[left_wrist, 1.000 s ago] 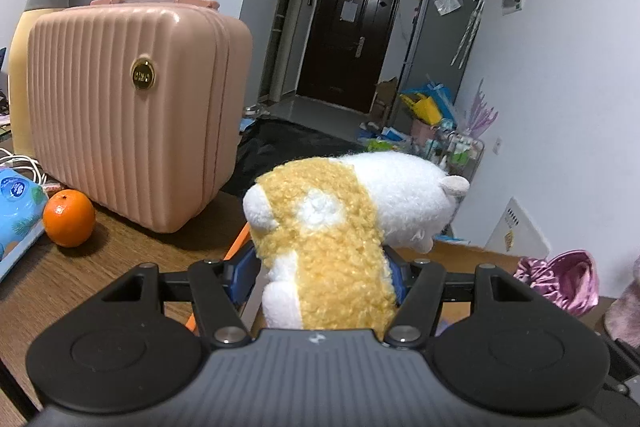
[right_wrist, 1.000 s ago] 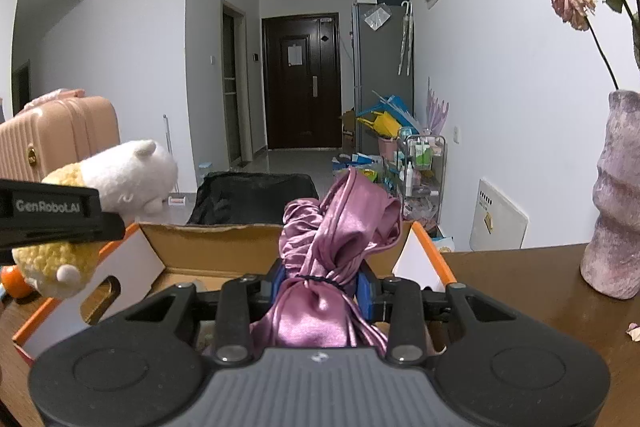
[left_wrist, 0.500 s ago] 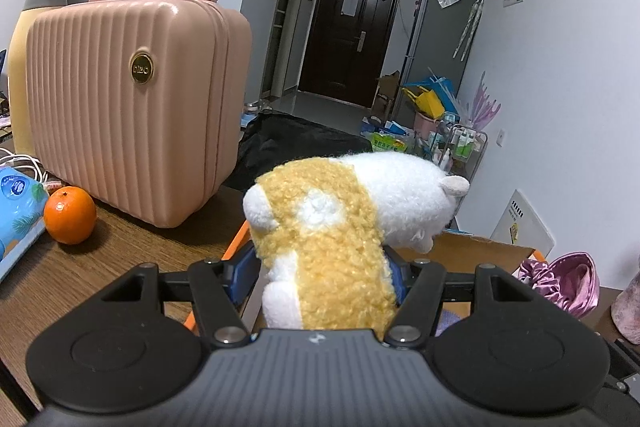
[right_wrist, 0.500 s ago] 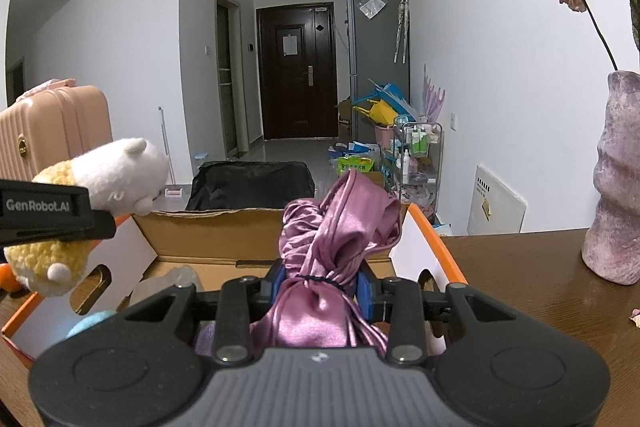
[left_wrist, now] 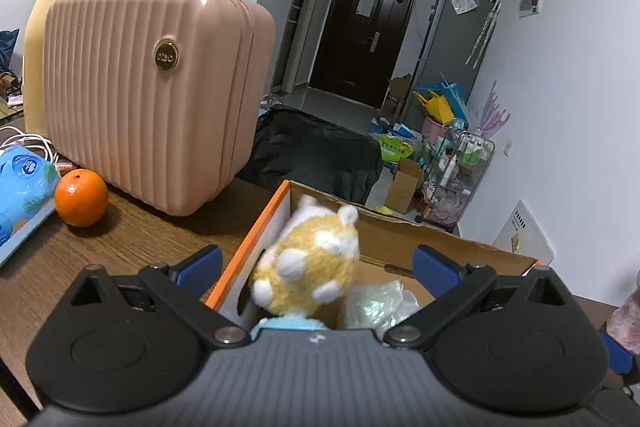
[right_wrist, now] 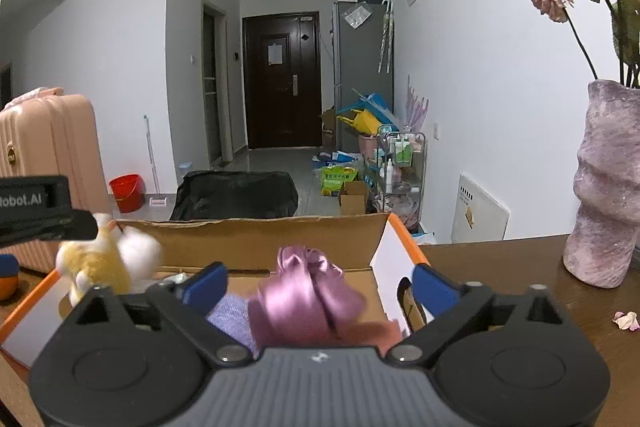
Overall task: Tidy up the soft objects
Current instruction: 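Open the left tool to drop the plush dog while the right tool releases the scrunchie, then move both tools back from the box toward the lavender headband and foam cylinder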
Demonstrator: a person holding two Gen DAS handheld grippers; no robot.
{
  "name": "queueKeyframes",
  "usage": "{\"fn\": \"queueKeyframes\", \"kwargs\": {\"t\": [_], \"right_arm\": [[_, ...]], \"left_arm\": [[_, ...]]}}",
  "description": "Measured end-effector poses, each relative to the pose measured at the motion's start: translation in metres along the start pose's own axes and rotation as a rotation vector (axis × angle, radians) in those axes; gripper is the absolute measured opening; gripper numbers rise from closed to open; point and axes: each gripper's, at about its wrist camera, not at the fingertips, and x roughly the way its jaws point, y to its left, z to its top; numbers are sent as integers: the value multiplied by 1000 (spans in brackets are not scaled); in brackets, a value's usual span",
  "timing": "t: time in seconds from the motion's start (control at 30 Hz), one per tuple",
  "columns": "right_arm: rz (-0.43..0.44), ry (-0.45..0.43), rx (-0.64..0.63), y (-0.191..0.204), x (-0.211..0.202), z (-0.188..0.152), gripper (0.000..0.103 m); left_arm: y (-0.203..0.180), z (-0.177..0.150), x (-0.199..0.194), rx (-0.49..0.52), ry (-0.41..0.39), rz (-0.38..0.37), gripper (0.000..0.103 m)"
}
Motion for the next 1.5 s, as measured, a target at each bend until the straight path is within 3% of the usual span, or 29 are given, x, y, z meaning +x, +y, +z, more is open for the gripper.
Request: {"fn": "queueKeyframes", "kwargs": {"t": [0.7,1.5], "right_arm": [[-15,-63,16,-6,-18,3,103],[-33,-131,-25,-15,-78,-19,103]], "left_arm": [[3,-4,-14,16,-21,-5,103],[24,-27,-60,82,-60,18,103]]}}
